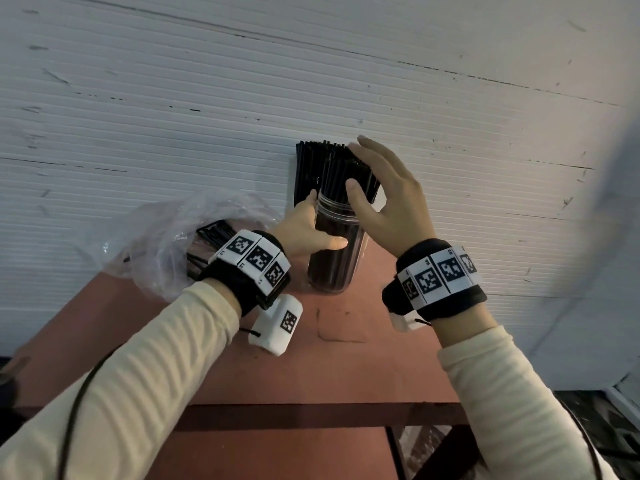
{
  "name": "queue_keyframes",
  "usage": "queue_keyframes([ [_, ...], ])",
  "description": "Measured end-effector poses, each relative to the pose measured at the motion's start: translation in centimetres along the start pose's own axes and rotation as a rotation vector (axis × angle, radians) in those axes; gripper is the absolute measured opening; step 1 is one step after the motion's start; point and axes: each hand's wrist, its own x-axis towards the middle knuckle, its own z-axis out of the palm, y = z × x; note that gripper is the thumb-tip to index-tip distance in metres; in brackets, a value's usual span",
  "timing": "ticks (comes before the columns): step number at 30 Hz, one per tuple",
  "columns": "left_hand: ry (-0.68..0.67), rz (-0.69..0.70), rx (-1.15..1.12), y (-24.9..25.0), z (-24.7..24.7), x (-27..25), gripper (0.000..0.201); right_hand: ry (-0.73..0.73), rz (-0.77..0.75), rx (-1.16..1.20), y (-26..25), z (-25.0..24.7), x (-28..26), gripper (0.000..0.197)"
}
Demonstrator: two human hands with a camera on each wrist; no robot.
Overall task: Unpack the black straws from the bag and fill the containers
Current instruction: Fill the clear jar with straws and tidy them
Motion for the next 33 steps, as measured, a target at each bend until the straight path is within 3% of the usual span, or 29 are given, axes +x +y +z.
queue_keyframes([
  [3, 0.052, 0.015, 0.076, 0.7, -1.0, -1.0, 0.104, 0.119, -0.066, 0.048, -1.5, -0.3, 0.2, 0.030],
  [5, 0.166, 0.101, 0.090, 1.4, -2.0, -2.3, 0.081, 0.176, -0.089, 0.100, -3.0, -0.1, 0.4, 0.019],
  [7, 0.305, 0.184, 0.081, 2.0, -3.4, -3.8, 0.056, 0.140, -0.093, 0.185, -4.5, 0.4, 0.5, 0.013],
  [11, 0.539, 0.260, 0.184, 2.2, -6.7, -6.8, 0.034, -0.115, 0.002, 0.280, -7.2, 3.0, 0.5, 0.016],
  [13, 0.604, 0.243, 0.297, 1.6, -8.3, -8.0, 0.029, -0.344, 0.086, 0.238, -8.1, 5.0, 0.6, 0.016],
  [15, 0.641, 0.135, 0.468, 0.6, -9.8, -9.0, 0.029, -0.606, 0.167, 0.165, -8.7, 7.3, 0.7, 0.019],
  [17, 0.521, -0.066, 0.578, -0.8, -11.2, -9.6, 0.037, -0.777, 0.215, 0.113, -9.0, 9.5, 0.9, 0.025],
  [19, 0.306, -0.247, 0.608, -2.5, -12.2, -9.9, 0.053, -0.903, 0.218, 0.010, -9.0, 11.4, 1.2, 0.031],
  [21, 0.170, -0.307, 0.601, -3.8, -12.8, -10.4, 0.069, -1.024, 0.195, -0.123, -8.9, 12.9, 1.6, 0.041],
  [25, 0.129, -0.218, 0.541, -5.1, -13.8, -10.9, 0.072, -1.115, 0.187, -0.245, -8.3, 16.2, 2.0, 0.048],
  [28, 0.140, -0.127, 0.525, -5.1, -14.7, -11.0, 0.075, -1.072, 0.179, -0.323, -4.5, 21.2, 2.1, 0.067],
  [31, 0.124, -0.048, 0.416, -5.5, -15.7, -10.5, 0.075, -1.073, 0.309, -0.409, -3.5, 22.2, 1.9, 0.085],
  [33, 0.140, 0.019, 0.332, -6.0, -16.2, -10.2, 0.068, -1.121, 0.357, -0.442, -3.8, 21.8, 1.8, 0.082],
])
